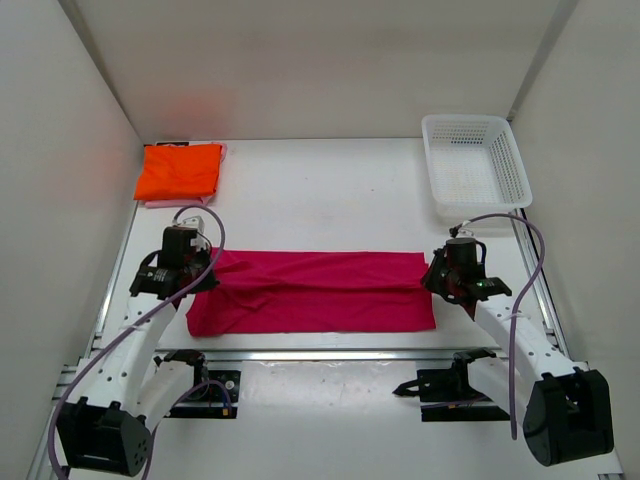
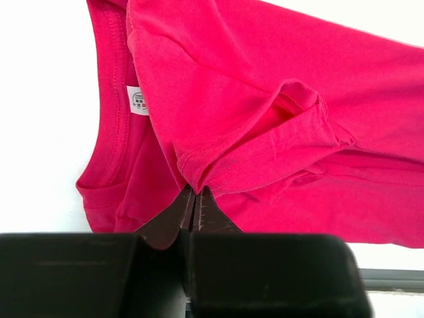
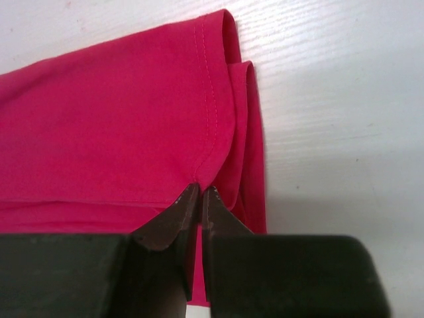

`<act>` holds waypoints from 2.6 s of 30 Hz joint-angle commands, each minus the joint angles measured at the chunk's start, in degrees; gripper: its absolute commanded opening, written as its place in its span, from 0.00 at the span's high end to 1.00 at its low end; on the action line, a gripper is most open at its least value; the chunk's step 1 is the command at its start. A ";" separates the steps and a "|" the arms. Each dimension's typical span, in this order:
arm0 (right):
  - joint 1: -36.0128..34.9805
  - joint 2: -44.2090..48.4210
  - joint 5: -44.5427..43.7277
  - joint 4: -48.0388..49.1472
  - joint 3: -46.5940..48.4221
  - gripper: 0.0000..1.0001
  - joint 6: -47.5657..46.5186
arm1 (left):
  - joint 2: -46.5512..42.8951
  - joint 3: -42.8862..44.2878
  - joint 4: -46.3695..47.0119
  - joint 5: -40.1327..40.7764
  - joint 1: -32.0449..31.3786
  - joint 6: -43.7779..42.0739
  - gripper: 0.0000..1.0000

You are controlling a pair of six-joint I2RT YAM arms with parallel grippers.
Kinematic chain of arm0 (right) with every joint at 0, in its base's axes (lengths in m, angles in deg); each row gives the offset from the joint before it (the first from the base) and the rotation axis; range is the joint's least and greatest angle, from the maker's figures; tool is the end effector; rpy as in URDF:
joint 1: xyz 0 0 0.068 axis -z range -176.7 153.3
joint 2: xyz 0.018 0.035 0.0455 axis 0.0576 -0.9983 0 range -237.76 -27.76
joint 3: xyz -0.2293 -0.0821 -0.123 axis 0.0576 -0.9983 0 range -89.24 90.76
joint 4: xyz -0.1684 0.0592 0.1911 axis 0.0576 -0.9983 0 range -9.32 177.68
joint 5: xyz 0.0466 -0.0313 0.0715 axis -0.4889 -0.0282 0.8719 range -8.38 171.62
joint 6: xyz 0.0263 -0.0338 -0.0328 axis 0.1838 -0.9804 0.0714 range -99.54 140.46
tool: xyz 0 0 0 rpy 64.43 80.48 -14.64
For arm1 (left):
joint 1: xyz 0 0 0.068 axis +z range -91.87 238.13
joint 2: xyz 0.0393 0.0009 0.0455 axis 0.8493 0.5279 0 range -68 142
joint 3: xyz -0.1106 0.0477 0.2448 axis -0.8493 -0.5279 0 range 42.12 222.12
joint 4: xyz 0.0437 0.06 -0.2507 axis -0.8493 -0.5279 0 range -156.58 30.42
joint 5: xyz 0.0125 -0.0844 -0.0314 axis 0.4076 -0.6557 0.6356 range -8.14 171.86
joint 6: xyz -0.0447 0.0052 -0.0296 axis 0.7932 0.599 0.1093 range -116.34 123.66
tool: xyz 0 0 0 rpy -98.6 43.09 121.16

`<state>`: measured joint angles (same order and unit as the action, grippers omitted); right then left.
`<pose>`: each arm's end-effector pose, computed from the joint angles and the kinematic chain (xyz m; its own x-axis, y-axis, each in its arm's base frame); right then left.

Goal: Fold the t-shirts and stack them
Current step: Fold the other side of the tshirt into a rectangle, then rotate the tshirt 90 degrees

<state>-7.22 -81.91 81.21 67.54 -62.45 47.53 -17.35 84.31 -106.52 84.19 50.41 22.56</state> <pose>0.1815 0.0334 0.1873 -0.7264 0.3280 -0.6040 0.1715 0.9375 0.3028 0.1647 -0.0209 0.2509 -0.8077 -0.2170 -0.5482 -0.1587 0.9755 -0.1523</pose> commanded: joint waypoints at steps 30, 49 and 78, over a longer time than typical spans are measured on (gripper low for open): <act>-3.53 -30.48 6.48 0.65 20.93 1.00 -8.79 | 17.63 -4.93 16.87 2.95 -10.29 11.34 0.67; -1.86 -16.66 5.86 -12.67 22.78 0.72 -11.33 | 22.65 -6.34 18.02 4.17 -10.47 10.37 0.62; -15.92 -23.12 1.79 -7.37 9.09 0.81 9.66 | 73.23 47.59 11.18 -4.78 -18.29 9.59 0.64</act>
<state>-19.92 -107.75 81.35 63.39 -50.23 50.80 48.07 123.85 -92.62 84.08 33.38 32.57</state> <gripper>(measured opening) 0.190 0.365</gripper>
